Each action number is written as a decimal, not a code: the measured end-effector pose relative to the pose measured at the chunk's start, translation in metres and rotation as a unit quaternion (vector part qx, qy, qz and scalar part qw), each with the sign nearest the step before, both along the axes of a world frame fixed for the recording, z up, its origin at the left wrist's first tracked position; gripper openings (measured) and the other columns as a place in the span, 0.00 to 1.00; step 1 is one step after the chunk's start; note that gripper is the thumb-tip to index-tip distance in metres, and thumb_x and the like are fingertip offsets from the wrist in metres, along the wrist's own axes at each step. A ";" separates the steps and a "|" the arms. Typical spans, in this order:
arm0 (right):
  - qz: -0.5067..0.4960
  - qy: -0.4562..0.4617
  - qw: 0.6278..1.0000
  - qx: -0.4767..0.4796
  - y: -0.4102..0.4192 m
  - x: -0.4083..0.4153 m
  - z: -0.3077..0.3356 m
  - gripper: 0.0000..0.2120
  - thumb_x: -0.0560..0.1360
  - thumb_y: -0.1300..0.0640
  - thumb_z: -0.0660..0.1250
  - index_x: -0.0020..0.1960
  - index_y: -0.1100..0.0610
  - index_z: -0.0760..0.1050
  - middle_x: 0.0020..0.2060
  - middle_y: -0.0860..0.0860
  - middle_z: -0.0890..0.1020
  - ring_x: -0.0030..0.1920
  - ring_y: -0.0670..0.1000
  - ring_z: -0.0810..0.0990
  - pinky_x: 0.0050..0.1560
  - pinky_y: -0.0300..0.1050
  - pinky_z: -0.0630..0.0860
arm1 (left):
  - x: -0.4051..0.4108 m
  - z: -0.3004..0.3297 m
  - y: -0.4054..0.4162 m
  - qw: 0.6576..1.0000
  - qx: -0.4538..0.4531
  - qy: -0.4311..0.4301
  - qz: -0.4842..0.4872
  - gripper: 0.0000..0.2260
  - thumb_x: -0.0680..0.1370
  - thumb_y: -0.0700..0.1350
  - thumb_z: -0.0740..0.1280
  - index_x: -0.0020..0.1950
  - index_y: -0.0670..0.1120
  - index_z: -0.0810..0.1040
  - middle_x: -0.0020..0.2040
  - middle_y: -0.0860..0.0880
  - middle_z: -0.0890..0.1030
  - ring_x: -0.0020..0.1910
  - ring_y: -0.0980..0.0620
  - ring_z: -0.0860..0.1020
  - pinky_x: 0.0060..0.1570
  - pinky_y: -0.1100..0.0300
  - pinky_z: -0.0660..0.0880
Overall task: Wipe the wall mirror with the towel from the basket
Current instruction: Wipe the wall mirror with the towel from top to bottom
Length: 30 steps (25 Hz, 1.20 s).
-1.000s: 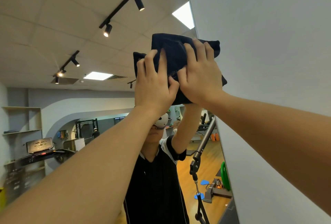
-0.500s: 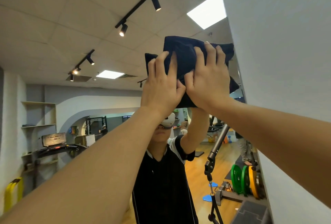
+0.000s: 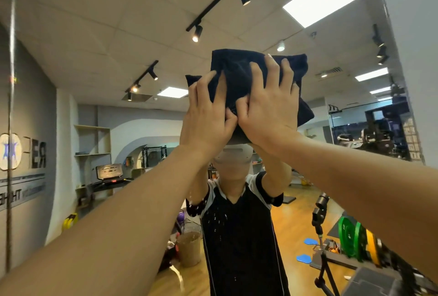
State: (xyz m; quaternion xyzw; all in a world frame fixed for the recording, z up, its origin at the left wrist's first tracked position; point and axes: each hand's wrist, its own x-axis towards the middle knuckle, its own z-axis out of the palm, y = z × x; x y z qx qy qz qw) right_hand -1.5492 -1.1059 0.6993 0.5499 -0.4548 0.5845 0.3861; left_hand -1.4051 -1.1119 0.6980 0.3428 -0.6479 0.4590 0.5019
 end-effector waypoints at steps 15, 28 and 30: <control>0.030 0.064 0.997 0.021 0.015 0.191 -0.002 0.32 0.77 0.45 0.58 0.78 0.55 0.59 0.80 0.59 0.58 0.80 0.65 0.53 0.74 0.69 0.60 | 0.193 -0.014 0.017 0.999 0.012 0.039 0.035 0.29 0.79 0.52 0.54 0.81 0.45 0.60 0.77 0.42 0.59 0.75 0.42 0.60 0.60 0.62 0.68; 0.039 0.075 0.996 0.017 0.023 0.319 -0.004 0.33 0.77 0.44 0.58 0.79 0.55 0.60 0.80 0.59 0.59 0.80 0.67 0.53 0.73 0.72 0.59 | 0.319 -0.018 0.033 0.997 0.018 0.047 0.056 0.29 0.79 0.52 0.54 0.79 0.44 0.62 0.78 0.40 0.59 0.75 0.42 0.61 0.64 0.60 0.66; 0.039 0.078 0.996 0.016 0.025 0.339 -0.005 0.33 0.77 0.43 0.57 0.79 0.55 0.60 0.80 0.60 0.59 0.80 0.67 0.53 0.73 0.72 0.59 | 0.339 -0.019 0.035 0.997 0.014 0.042 0.060 0.28 0.79 0.51 0.55 0.79 0.43 0.63 0.78 0.40 0.60 0.75 0.41 0.61 0.69 0.58 0.65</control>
